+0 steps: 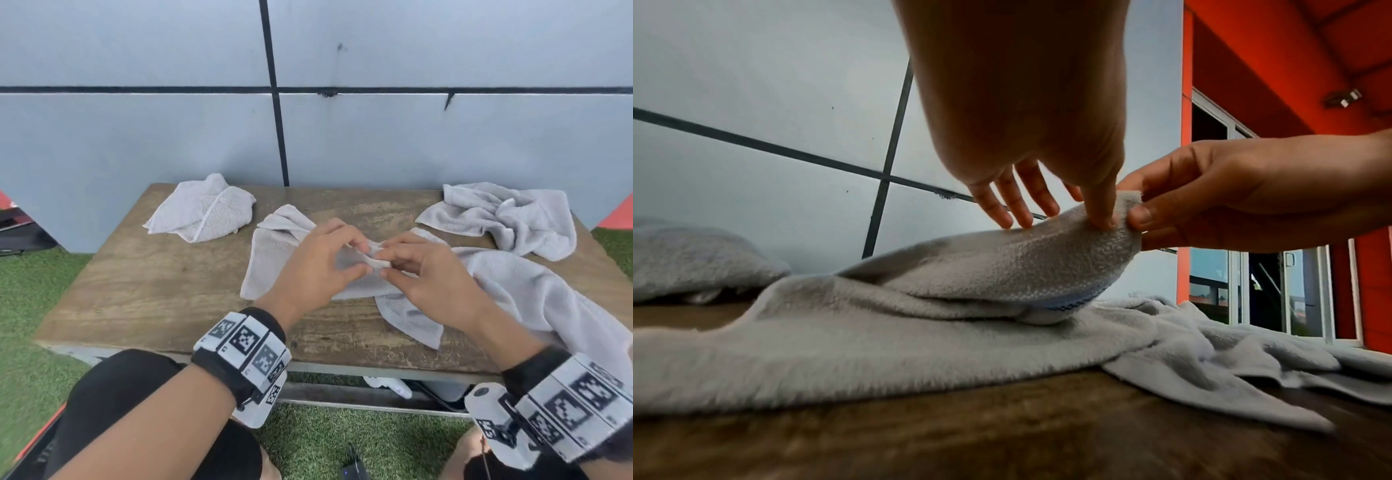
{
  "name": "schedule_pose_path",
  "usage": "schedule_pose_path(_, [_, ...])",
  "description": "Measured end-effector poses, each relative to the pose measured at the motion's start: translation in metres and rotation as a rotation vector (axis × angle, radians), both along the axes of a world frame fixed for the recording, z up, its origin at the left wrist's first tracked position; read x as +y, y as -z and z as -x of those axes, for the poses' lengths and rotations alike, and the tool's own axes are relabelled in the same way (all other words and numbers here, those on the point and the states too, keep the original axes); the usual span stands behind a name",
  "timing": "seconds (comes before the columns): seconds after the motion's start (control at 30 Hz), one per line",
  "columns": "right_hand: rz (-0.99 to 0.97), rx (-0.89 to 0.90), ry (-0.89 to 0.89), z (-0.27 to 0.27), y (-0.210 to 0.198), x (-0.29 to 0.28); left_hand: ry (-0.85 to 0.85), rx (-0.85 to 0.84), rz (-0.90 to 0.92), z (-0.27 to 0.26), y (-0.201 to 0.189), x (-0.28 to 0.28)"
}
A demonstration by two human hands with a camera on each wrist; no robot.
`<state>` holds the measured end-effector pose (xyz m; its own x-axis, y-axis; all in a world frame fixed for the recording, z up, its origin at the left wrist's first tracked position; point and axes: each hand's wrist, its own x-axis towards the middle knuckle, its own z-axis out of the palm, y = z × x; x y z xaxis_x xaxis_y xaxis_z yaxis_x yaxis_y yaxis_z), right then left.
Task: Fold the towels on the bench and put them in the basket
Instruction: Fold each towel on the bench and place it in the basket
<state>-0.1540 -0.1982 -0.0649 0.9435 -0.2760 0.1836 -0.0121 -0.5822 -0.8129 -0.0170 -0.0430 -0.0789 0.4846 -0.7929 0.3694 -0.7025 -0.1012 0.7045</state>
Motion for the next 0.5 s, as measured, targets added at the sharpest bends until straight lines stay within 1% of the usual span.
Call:
schedule_pose_path(0.13, [0.042, 0.067, -0.093, 0.003, 0.007, 0.01, -0.054, -0.006, -0.009, 0.011, 0.026, 0.01])
schedule_pose_path(0.2, [0.027, 0.083, -0.111, 0.002, 0.004, 0.011, -0.069, -0.059, -0.034, 0.012, 0.028, 0.009])
schedule_pose_path(0.27, [-0.021, 0.069, -0.058, 0.002, -0.001, 0.008, -0.058, -0.084, -0.055, 0.011, 0.021, 0.005])
schedule_pose_path(0.3, [-0.067, 0.052, -0.032, 0.002, -0.003, 0.006, -0.057, -0.071, -0.051, 0.01, 0.018, 0.004])
schedule_pose_path(0.4, [-0.191, 0.031, 0.022, -0.003, -0.004, 0.0, -0.068, 0.03, -0.036, 0.008, 0.014, 0.003])
schedule_pose_path(0.5, [-0.185, 0.03, 0.059, -0.007, -0.002, -0.001, -0.063, 0.051, -0.028, 0.012, 0.012, -0.001])
